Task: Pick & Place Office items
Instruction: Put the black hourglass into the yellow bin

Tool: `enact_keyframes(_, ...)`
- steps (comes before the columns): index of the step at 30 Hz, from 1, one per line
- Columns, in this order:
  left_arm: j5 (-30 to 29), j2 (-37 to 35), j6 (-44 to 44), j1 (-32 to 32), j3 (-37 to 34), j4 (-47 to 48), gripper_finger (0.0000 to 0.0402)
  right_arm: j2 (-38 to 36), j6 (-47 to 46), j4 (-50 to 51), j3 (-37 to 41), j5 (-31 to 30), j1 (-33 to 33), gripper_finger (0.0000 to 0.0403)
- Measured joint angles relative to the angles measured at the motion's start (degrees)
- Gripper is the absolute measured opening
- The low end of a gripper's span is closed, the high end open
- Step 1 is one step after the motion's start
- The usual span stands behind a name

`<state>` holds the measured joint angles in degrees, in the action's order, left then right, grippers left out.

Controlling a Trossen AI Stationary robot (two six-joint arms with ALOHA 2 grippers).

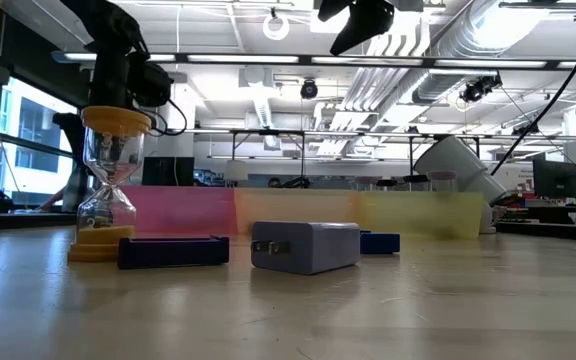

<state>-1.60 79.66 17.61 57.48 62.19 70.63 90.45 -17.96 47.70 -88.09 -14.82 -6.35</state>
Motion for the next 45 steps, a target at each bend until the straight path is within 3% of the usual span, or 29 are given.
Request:
enact_keyframes(20, -1.0, 0.0, 2.6, 0.0, -2.7, -5.9, 0.0333, 0.0, 1.7, 0.1, 0.0, -0.2, 0.8, 0.0387)
enact_keyframes(33, -1.9, 5.2, 3.0, 0.0, -3.5, -6.4, 0.0331, 0.0, 2.8, 0.1, 0.0, -0.2, 1.1, 0.0387)
enact_keyframes(45, -1.8, 6.6, 3.0, 0.0, -3.5, -6.7, 0.0258, 0.0, 2.8, 0.1, 0.0, -0.2, 1.3, 0.0387)
